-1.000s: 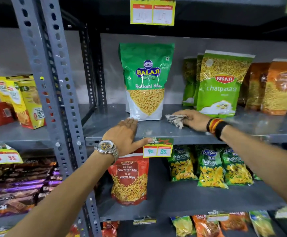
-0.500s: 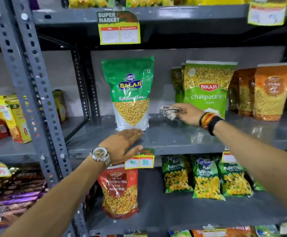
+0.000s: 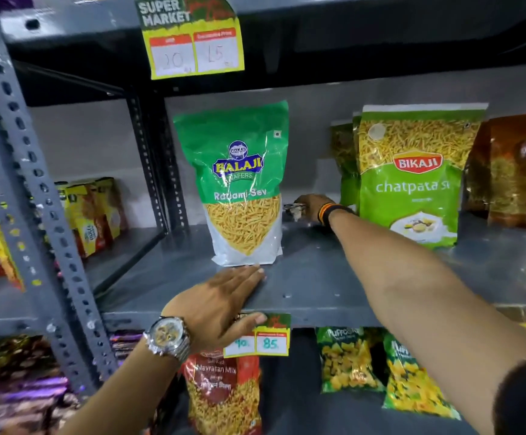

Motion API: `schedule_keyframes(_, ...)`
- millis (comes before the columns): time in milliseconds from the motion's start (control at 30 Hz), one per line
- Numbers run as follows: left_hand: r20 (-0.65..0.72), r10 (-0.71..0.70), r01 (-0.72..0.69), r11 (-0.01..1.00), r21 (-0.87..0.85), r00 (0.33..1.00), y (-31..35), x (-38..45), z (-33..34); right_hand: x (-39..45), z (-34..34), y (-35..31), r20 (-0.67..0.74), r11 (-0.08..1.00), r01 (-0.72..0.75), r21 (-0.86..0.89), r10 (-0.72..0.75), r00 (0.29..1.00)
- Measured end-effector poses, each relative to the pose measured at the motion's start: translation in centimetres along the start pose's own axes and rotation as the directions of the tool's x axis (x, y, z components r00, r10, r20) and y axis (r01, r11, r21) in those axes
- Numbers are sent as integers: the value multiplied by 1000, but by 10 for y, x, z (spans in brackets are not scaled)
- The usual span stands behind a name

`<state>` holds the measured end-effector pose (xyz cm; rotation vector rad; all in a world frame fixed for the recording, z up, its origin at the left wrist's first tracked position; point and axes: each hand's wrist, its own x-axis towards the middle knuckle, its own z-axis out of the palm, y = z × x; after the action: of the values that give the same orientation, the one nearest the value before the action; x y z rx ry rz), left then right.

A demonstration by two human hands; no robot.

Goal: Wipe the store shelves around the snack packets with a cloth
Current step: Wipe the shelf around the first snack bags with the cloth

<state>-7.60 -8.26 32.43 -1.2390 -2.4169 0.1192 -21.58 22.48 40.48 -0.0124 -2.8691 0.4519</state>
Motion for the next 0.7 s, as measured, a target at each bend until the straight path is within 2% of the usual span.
schedule_keyframes(67,-11,3,-3,1000,12,1000,0,1,0,16,13,5,58,999,-12,-34,14,998)
schedule_keyframes(233,-12,-9,9,999,37,1000,-2,2,1,34,33,-4,152,997,48,55,-56,987)
schedule_keyframes(433,-12,4,-4,1000,2,1000,1,1,-2,-20,14,-3,189,990,116,79,-129,973)
schedule_keyframes(533,-30,-6,6,1000,-10,1000,3,0,-3,-59,7,-1,211,973,197,117,-219,953)
schedule_keyframes(600,-11,-12,12,1000,-18,1000,4,0,-4,-80,-6,1,263,967,238,89,-253,931)
schedule_keyframes(700,2,-17,17,999,-36,1000,5,1,-3,-89,-41,-1,364,982,181,-43,-154,919)
